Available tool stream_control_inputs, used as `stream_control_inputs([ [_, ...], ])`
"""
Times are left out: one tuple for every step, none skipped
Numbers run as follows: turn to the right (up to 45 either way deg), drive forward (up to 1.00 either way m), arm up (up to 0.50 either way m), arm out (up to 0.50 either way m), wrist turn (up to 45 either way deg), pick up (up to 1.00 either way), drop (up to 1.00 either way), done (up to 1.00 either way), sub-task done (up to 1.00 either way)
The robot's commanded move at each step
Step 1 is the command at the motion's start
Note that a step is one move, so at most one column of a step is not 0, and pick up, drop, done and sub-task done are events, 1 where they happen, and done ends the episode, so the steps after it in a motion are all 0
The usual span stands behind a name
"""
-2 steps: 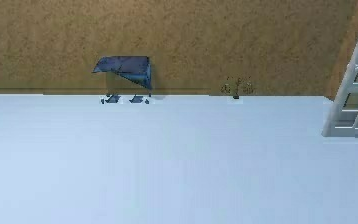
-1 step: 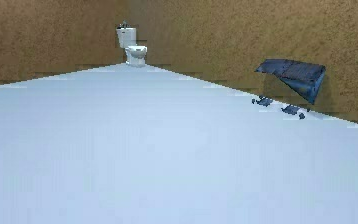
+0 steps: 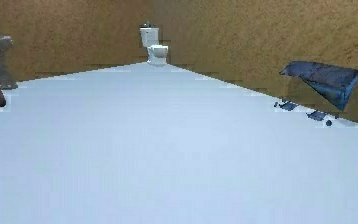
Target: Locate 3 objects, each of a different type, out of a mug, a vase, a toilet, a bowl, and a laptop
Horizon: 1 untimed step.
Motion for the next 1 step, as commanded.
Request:
stream_control_inputs([
  [0.0,1.00,0.00,0.00,0.0,0.00,0.00,0.00,0.00],
])
